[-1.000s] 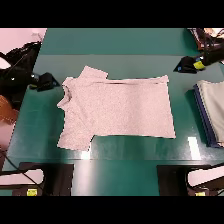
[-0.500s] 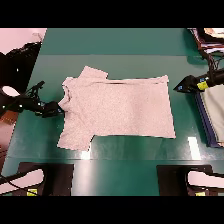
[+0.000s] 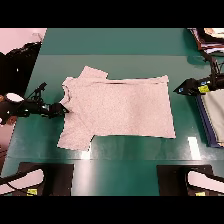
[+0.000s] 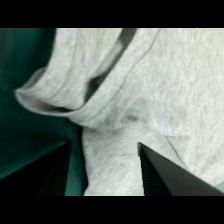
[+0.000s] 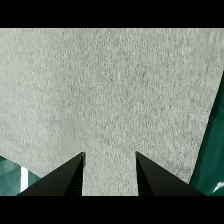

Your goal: Fold the shirts.

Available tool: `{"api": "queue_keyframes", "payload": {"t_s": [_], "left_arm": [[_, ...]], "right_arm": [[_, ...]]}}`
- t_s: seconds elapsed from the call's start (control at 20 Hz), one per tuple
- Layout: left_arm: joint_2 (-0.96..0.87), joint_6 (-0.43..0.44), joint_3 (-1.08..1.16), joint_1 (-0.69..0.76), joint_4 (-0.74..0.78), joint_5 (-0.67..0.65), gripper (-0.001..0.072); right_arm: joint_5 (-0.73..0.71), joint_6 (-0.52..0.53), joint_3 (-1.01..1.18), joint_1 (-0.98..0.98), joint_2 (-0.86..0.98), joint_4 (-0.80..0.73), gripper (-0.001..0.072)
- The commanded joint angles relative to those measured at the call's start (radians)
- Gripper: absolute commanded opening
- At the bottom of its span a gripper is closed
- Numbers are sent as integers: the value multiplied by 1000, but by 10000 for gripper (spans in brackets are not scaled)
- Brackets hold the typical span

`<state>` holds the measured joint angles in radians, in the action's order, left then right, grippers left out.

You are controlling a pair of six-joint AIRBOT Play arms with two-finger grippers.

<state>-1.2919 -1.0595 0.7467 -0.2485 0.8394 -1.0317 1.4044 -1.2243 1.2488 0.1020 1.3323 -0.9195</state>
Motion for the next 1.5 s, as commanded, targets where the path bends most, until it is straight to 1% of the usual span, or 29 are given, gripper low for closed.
{"api": "queue_keyframes", "payload": {"t_s": [0.0, 0.05, 0.1, 0.15, 0.2, 0.35, 0.4, 0.5, 0.6, 0.65, 0.75, 0.9, 1.0, 1.1, 1.3, 1.35, 1.45], "left_arm": [[-1, 19, -26, 56, 10, 49, 498], [0, 17, -26, 72, 10, 72, 498], [0, 9, -26, 79, 6, 88, 488], [0, -6, -22, 78, 6, 86, 235], [0, -8, -12, 78, 13, 72, 26], [3, -14, 53, 78, 21, -11, 22], [4, -14, 79, 78, 21, -43, 21], [11, -14, 123, 79, 21, -92, 21], [33, -14, 139, 78, 19, -105, 22], [45, -14, 138, 78, 21, -105, 21], [51, -14, 138, 79, 17, -113, 22], [51, -14, 138, 79, 15, -114, 22], [51, -14, 138, 79, 14, -113, 22], [51, -15, 138, 79, 13, -114, 22], [51, -18, 138, 78, 13, -114, 22], [51, -18, 138, 79, 13, -114, 22], [51, -18, 138, 79, 13, -113, 22]], "right_arm": [[-18, -1, -3, 0, -14, 11, 353], [-12, -1, -3, 0, -14, 10, 352], [-2, 0, -3, 1, -14, 8, 323], [16, 0, -3, 8, -14, 0, 319], [41, -1, -3, 23, -14, 1, 319], [115, -10, -3, 86, -14, -14, 310], [140, -31, -3, 109, -14, -66, 310], [179, -84, -4, 132, -14, -238, 310], [214, -104, -11, 139, -15, -362, 313], [212, -103, -35, 148, -20, -364, 332], [197, -103, -138, 168, -24, -322, 487], [138, -100, -330, 199, -24, -265, 481], [80, -91, -441, 209, -25, -249, 450], [37, -78, -518, 206, -25, -243, 448], [-16, -48, -605, 201, -25, -170, 445], [-30, -48, -616, 201, -24, -157, 424], [-45, -45, -621, 194, -25, -145, 359]]}}
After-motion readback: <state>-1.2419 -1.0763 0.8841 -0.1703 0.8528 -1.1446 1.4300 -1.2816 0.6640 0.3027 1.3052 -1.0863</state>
